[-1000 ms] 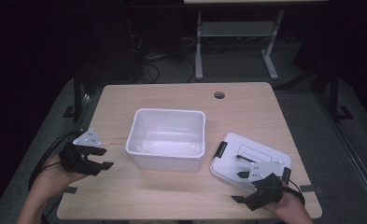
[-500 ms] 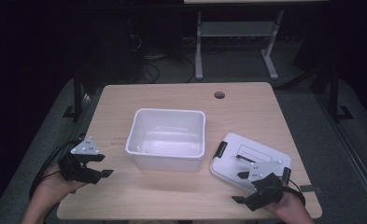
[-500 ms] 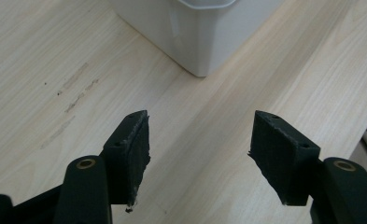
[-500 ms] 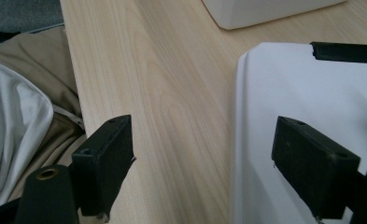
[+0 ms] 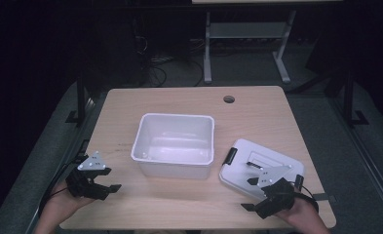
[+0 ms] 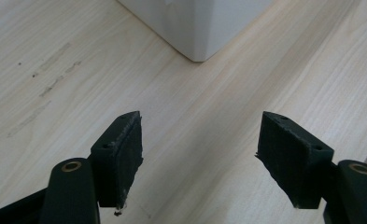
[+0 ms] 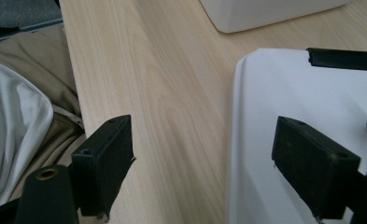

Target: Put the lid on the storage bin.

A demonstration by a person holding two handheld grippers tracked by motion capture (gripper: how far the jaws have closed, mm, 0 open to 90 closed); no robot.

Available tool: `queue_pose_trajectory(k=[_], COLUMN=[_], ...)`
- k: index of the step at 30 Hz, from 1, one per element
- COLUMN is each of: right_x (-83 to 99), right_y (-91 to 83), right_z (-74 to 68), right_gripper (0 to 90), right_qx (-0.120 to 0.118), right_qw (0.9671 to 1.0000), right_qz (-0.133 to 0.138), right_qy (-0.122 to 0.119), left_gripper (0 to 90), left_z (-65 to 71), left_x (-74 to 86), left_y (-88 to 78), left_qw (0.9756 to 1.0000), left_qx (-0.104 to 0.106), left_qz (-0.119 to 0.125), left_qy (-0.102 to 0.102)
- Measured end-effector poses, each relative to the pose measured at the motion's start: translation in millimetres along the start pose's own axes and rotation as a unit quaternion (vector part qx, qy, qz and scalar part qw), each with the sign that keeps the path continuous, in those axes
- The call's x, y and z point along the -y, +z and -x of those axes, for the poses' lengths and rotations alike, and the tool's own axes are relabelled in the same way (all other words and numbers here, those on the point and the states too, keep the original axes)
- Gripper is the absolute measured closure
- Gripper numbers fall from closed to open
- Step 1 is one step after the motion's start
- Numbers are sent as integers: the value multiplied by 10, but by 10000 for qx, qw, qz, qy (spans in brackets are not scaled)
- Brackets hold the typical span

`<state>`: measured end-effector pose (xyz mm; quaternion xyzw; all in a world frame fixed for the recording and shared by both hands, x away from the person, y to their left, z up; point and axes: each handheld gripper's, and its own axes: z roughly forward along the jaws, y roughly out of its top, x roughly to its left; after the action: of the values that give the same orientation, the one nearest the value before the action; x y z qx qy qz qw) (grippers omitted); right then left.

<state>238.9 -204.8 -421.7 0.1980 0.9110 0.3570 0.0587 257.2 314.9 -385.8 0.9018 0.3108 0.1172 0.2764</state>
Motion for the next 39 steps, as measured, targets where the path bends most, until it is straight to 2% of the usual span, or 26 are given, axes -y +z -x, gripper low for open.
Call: queue_pose_trajectory(k=[8,15,25,32,39], right_x=[-40,-82,-163,-183,-163], right_y=[-50,-99,-161,-227,-251], right_z=[8,41,80,141,198], right_gripper=[200,200,200,201,191], right_qx=[41,73,164,207,259], right_qw=[10000,9999,9997,9996,9994], right_qz=[-58,-95,-123,-182,-230], right_qy=[-28,8,-98,-38,-10], left_gripper=[277,267,261,257,253], left_z=[43,55,64,71,84], left_x=[37,109,233,265,273], left_y=[58,127,166,214,213], left_qw=[9999,9998,9993,9990,9989], left_qx=[-115,-155,-231,-305,-287], left_qz=[-12,44,184,176,241], left_qy=[20,-82,-235,-263,-273])
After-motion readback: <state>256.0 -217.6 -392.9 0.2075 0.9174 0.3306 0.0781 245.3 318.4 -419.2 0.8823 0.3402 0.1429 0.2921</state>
